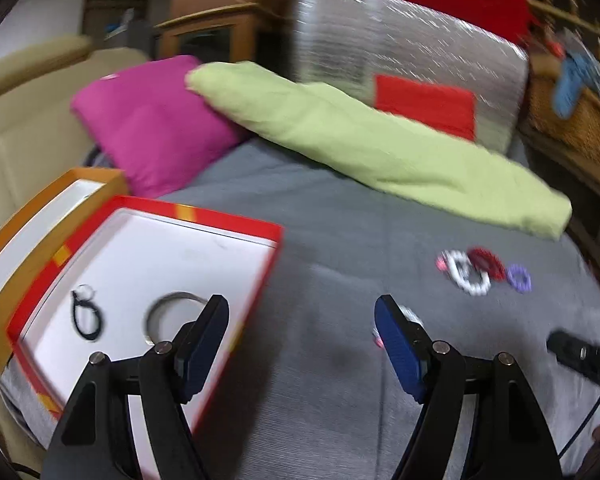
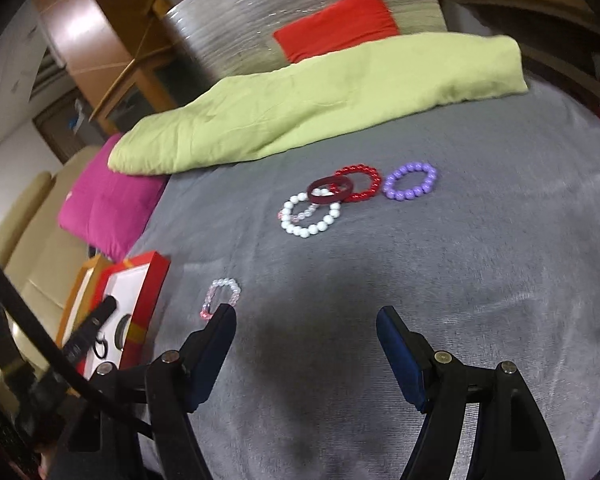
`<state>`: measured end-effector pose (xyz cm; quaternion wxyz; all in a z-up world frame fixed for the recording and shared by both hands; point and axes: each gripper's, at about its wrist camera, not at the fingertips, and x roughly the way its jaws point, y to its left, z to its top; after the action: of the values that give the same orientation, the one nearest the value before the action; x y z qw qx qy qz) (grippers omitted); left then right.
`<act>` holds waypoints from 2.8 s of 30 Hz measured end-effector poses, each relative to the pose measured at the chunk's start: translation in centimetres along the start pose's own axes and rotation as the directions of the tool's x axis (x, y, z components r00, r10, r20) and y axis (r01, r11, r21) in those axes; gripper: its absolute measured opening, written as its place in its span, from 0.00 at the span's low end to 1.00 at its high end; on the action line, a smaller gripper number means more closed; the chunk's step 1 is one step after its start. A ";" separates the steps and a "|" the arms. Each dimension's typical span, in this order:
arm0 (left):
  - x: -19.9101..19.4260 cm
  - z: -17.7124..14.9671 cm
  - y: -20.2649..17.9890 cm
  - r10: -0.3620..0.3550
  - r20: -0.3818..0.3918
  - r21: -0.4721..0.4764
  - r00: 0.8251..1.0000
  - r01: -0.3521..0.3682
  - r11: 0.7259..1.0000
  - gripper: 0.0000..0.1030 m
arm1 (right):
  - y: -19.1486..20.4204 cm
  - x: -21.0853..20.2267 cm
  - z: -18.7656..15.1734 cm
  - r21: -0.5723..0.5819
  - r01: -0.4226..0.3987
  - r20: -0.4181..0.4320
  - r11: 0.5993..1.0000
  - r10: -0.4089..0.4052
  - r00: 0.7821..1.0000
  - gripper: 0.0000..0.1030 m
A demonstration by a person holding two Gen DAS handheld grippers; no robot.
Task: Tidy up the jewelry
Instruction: 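Move both open tools back over the remaining bracelets on the bed, then grasp the purple bead bracelet with the right tool while the left tool grasps the pink-white bead bracelet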
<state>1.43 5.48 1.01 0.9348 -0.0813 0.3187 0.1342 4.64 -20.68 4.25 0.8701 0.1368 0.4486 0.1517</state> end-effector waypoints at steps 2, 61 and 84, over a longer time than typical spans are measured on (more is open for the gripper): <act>0.3 -0.3 -0.8 0.001 -0.011 0.035 1.000 -0.001 0.999 0.74 | -0.3 0.3 0.0 0.019 -0.011 -0.010 1.000 0.012 1.000 0.74; 2.5 -0.2 0.7 -0.148 -0.104 -0.085 0.983 0.140 0.987 0.74 | -7.1 4.7 9.8 0.103 0.192 -0.107 0.976 -0.181 0.978 0.10; 8.4 -0.7 -6.2 -0.118 -0.298 0.130 0.947 0.162 0.978 0.07 | -3.8 1.1 3.0 0.194 -0.106 0.038 0.975 0.100 0.994 0.10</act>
<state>9.29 1.03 -4.35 0.8889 -0.0505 0.4544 0.0292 8.24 -24.04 3.68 0.8496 0.2470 0.4414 0.1497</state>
